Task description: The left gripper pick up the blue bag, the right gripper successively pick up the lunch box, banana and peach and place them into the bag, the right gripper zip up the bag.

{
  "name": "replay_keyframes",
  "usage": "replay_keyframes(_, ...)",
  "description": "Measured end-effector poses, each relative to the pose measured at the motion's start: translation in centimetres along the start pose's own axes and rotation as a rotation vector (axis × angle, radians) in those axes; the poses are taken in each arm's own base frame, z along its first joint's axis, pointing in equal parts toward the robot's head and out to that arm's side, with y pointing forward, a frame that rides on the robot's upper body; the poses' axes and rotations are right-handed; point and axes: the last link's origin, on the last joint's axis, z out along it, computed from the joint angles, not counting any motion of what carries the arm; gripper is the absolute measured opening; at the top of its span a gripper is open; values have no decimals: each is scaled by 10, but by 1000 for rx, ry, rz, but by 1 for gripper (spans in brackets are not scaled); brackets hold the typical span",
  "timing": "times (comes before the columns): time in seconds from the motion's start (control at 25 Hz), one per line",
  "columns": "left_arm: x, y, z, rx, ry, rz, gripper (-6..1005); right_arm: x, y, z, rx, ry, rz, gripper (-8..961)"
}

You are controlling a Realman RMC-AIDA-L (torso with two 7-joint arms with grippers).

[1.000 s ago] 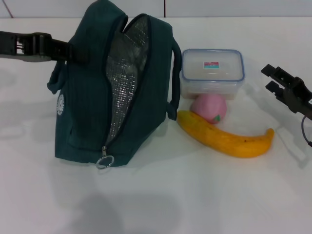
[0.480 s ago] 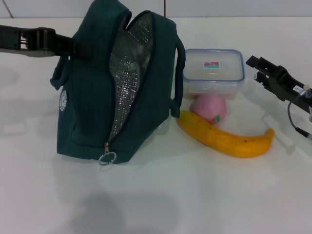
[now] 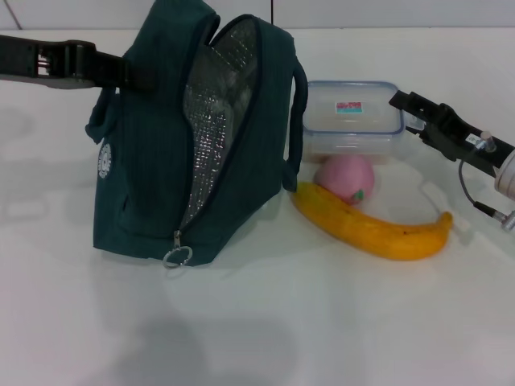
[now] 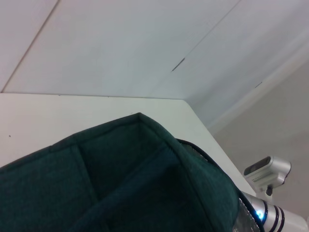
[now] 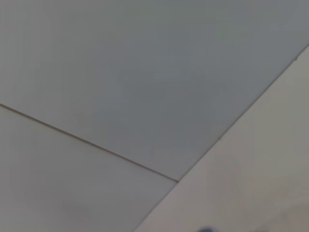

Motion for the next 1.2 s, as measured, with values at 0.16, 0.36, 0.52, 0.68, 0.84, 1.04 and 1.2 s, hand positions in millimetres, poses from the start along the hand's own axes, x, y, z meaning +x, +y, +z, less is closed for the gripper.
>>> replay_keyframes(0.16,2,1,1,-3,0,5,45,-2,3,4,4,-1,-4,600)
replay_keyframes(0.36,3,2,2,-5,0,11,45,-4,7,9,-2,-6,-3,592)
replay_keyframes(0.52,5,2,3,-8,-1,14,44,-4,9,11,-3,1,-5,585)
replay_keyframes(0.68,6,3,3,-7,-1,19,44,-4,10,13,1,10,-13,579)
replay_keyframes(0.84,6,3,3,-9,-1,22,44,-4,12,14,-5,14,-19,572)
replay_keyframes(1.04,5,2,4,-10,-2,22,44,-2,16,16,-26,26,-54,564)
replay_keyframes(1.2,3,1,3,-9,-2,17,44,0,15,14,-28,28,-68,558)
